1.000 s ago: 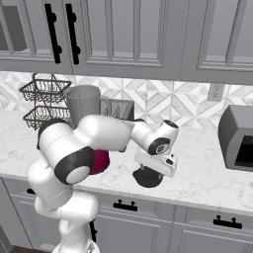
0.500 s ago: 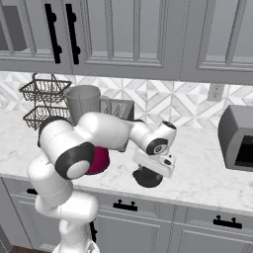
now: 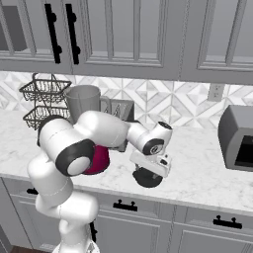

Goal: Close the lid blender by securely placing the lid on top.

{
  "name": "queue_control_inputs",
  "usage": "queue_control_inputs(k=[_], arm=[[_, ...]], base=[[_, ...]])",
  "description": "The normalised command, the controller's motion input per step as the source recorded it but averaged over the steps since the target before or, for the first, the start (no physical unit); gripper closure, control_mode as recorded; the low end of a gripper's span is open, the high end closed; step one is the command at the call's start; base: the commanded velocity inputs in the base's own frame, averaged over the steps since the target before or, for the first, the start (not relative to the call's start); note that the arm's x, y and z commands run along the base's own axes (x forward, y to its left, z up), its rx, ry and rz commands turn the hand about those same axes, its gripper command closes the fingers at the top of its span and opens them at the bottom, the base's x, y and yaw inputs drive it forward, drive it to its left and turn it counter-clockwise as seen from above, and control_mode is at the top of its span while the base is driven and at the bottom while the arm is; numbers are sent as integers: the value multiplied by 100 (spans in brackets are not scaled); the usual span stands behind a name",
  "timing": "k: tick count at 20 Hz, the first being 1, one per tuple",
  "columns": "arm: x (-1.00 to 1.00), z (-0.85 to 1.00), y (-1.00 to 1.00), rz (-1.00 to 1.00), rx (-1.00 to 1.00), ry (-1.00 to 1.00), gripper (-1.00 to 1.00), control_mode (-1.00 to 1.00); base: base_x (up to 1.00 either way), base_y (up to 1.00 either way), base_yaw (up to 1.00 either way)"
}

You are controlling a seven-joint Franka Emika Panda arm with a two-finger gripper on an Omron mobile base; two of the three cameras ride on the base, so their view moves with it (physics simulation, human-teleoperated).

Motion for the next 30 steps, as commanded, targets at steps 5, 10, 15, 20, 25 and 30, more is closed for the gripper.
queue_control_inputs(k=[5, 10, 15, 20, 25, 30], arm=[[9, -12, -1, 0, 0, 0, -100, -100], [14, -7, -3, 0, 0, 0, -100, -100], [14, -15, 0, 0, 0, 0, -100, -100], [10, -33, 0, 0, 0, 0, -100, -100], [4, -51, 9, 0, 0, 2, -100, -100], [2, -63, 19, 0, -4, 6, -100, -100]], base=[[0, 0, 0], [0, 0, 0], [0, 0, 0], [0, 0, 0], [0, 0, 0], [0, 0, 0]])
